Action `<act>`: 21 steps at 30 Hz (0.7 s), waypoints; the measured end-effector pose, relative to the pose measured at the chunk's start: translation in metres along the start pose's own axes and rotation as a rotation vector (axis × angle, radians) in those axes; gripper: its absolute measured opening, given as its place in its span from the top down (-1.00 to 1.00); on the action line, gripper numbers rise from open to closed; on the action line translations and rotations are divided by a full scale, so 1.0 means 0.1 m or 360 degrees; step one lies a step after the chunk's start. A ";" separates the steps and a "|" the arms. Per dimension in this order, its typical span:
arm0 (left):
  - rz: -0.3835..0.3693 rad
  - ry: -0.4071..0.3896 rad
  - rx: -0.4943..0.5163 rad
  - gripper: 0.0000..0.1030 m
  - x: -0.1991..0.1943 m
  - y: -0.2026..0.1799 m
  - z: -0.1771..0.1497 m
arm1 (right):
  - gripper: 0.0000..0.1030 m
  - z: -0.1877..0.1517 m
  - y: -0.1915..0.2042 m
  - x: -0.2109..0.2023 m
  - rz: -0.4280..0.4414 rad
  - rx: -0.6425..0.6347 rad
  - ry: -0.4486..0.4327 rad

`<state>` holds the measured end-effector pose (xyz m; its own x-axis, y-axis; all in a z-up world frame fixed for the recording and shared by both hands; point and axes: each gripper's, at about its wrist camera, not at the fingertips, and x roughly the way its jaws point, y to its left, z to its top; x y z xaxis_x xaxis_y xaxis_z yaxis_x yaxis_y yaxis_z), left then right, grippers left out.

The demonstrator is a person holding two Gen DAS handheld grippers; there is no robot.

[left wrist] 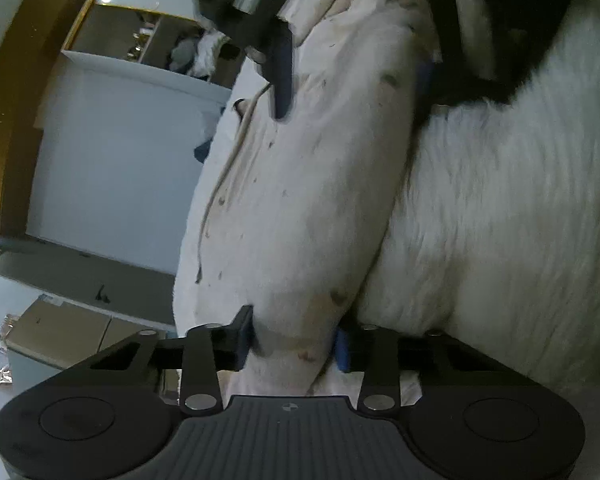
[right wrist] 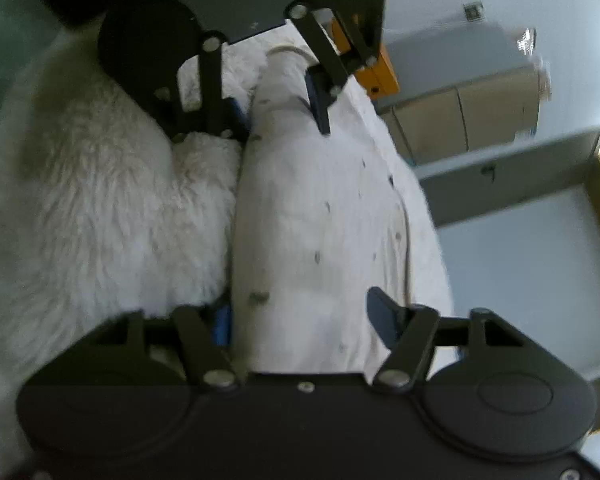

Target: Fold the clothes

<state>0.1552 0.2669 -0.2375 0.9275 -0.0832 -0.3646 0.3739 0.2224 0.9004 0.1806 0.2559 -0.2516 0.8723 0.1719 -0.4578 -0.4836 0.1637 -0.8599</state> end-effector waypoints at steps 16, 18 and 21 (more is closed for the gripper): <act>-0.0522 -0.0288 -0.0064 0.67 -1.69 2.09 1.52 | 0.79 -1.26 -2.61 -2.01 0.0876 0.0661 -0.0393; -0.0652 -0.0375 -0.0055 0.67 -1.74 2.30 1.80 | 0.79 -1.65 -3.01 -2.32 0.1076 0.0776 -0.0339; -0.0773 -0.0453 -0.0054 0.67 -1.54 2.43 2.30 | 0.79 -1.98 -3.29 -2.42 0.1162 0.0851 -0.0257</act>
<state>0.1050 0.1105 0.0922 0.6155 -0.4416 -0.6528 0.7624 0.1237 0.6352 0.1430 -0.0322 0.0976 0.3355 0.5365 -0.7744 -0.9149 0.3816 -0.1320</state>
